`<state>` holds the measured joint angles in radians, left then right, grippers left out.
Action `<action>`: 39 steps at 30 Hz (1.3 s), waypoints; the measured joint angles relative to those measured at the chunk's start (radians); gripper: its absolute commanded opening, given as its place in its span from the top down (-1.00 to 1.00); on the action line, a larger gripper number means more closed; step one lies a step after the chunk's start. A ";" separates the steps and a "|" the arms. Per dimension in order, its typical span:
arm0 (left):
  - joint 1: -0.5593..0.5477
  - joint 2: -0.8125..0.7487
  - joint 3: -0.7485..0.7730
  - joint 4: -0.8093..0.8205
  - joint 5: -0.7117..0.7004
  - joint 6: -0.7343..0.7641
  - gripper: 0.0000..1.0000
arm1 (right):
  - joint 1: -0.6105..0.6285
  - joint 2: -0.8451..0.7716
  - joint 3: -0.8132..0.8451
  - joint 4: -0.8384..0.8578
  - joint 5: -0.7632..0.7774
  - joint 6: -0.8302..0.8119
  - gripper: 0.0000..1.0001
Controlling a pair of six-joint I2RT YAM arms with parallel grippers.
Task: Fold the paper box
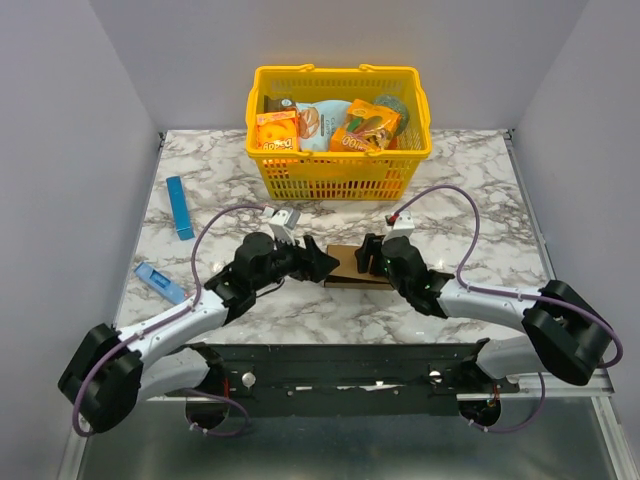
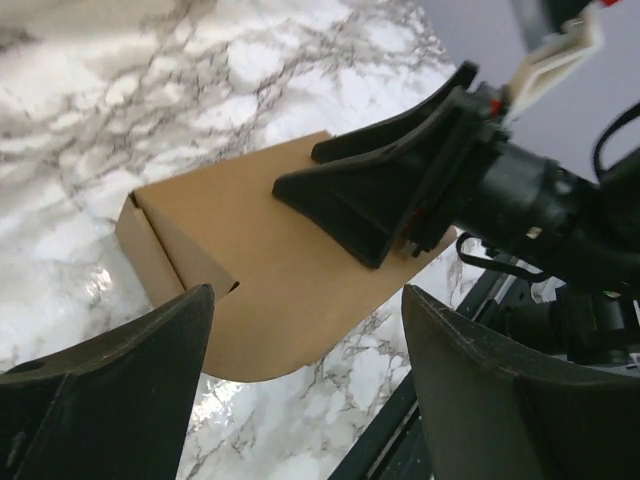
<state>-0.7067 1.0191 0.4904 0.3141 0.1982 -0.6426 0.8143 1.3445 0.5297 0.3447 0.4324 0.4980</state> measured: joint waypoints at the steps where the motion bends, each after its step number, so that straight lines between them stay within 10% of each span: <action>1: 0.010 0.043 0.003 -0.001 0.015 -0.020 -0.48 | 0.000 0.000 0.000 0.000 0.000 0.000 -0.41; 20: 0.032 0.346 0.024 0.172 0.171 -0.208 -0.40 | -0.005 0.015 0.000 -0.016 0.023 -0.009 -0.42; 31: 0.032 0.284 0.025 0.060 0.032 -0.121 -0.48 | -0.005 0.015 -0.008 -0.006 0.027 -0.009 -0.42; 39: 0.032 0.354 0.022 0.081 0.003 -0.097 -0.06 | -0.005 0.015 -0.011 0.002 0.027 -0.009 -0.41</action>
<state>-0.6743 1.3731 0.5121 0.3954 0.2012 -0.7399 0.8097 1.3594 0.5182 0.3466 0.4599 0.4892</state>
